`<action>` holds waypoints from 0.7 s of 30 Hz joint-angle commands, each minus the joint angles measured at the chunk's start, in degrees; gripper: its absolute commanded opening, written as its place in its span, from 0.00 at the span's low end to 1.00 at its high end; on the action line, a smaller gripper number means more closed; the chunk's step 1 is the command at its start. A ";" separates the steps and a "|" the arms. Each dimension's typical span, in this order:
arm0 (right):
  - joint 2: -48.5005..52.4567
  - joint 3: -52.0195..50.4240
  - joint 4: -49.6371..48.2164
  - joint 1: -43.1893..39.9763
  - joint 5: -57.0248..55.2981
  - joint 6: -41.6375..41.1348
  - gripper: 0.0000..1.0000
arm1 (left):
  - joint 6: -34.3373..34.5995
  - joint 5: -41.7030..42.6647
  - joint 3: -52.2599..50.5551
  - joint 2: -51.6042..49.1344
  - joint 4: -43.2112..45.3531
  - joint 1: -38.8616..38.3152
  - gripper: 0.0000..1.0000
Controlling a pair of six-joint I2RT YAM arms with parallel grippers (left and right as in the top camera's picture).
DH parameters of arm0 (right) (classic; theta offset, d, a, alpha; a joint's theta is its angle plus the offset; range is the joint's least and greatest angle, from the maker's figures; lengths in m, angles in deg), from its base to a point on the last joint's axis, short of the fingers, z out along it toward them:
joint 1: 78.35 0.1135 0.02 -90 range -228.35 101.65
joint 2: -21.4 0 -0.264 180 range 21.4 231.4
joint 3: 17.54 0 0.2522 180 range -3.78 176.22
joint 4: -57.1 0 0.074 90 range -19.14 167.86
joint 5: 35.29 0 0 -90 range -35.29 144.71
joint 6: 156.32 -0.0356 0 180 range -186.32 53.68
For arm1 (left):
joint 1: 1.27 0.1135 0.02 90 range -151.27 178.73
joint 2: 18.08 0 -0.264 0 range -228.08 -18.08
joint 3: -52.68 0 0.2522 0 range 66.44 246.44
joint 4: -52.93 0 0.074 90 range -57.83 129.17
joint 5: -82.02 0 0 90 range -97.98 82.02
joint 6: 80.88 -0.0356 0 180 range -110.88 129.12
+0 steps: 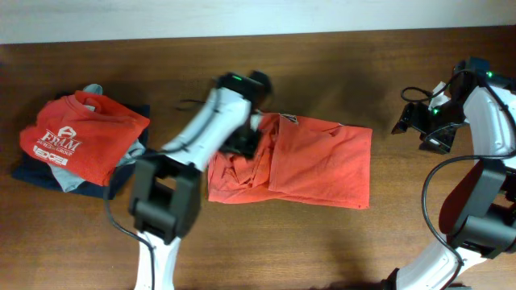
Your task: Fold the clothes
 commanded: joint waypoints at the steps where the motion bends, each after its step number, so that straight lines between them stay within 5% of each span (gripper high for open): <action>1: -0.17 0.33 -0.17 0.20 0.33 0.31 0.81 | -0.68 8.24 -0.70 0.44 4.15 6.71 0.64; 11: -0.17 0.33 -0.13 0.20 0.33 0.31 0.81 | -7.21 23.87 -11.45 -0.31 17.70 13.84 0.73; 21: -0.17 0.33 0.09 0.20 0.33 0.31 0.81 | -8.39 27.15 -22.32 -0.35 24.90 11.28 0.75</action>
